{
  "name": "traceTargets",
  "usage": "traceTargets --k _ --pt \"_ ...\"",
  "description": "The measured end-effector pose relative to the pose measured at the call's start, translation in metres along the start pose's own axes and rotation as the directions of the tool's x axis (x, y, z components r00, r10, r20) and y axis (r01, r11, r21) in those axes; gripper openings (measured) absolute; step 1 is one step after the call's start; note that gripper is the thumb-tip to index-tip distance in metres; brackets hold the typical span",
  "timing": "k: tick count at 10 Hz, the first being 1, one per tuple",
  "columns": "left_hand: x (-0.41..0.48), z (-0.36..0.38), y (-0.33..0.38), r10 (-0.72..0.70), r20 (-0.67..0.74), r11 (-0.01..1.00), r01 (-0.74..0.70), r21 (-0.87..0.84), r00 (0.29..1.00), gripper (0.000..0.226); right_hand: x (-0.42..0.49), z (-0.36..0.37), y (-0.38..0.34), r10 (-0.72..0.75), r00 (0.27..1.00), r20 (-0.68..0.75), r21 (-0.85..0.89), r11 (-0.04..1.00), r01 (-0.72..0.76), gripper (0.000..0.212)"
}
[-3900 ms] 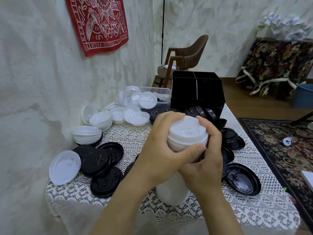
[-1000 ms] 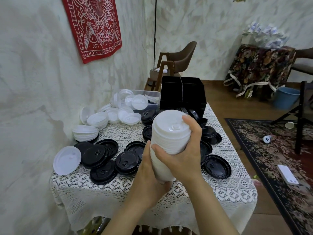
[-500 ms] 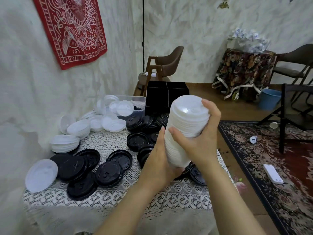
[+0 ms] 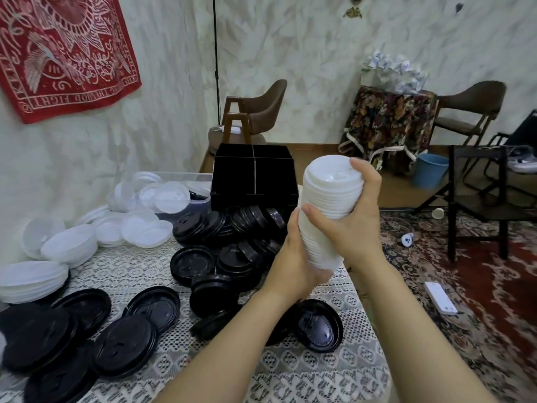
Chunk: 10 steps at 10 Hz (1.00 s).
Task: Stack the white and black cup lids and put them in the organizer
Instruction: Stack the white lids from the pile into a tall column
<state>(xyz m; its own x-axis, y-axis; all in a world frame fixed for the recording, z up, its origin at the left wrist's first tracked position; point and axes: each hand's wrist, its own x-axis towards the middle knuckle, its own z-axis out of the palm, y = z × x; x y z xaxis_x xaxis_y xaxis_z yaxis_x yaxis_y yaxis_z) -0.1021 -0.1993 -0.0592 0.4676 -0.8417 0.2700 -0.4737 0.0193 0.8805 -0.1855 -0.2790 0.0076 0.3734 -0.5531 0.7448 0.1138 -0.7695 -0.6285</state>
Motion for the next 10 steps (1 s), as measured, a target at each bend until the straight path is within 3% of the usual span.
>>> traceTargets --k 4,5,6,7,10 --pt "0.054 0.056 -0.013 -0.075 -0.013 0.984 0.072 -0.16 0.997 0.119 0.036 -0.013 0.065 0.026 0.999 0.03 -0.099 0.995 -0.023 0.084" --pt "0.083 0.076 -0.028 -0.039 0.007 0.959 0.039 -0.282 0.999 0.098 0.038 -0.013 0.075 0.046 0.999 0.025 -0.096 0.994 -0.043 0.083" --pt "0.092 0.082 -0.037 -0.009 -0.063 0.953 -0.011 -0.302 0.998 0.087 0.038 -0.009 0.082 0.055 0.998 0.007 -0.076 0.996 -0.054 0.08" --pt "0.093 0.077 -0.042 -0.058 -0.085 0.964 0.034 -0.264 0.995 0.099 0.038 -0.005 0.088 0.062 0.998 -0.008 -0.062 0.996 -0.063 0.082" --pt "0.084 0.049 -0.048 -0.127 -0.098 0.989 0.118 -0.093 0.987 0.109 0.035 0.019 0.096 0.102 0.995 0.011 -0.003 0.995 -0.102 0.085"
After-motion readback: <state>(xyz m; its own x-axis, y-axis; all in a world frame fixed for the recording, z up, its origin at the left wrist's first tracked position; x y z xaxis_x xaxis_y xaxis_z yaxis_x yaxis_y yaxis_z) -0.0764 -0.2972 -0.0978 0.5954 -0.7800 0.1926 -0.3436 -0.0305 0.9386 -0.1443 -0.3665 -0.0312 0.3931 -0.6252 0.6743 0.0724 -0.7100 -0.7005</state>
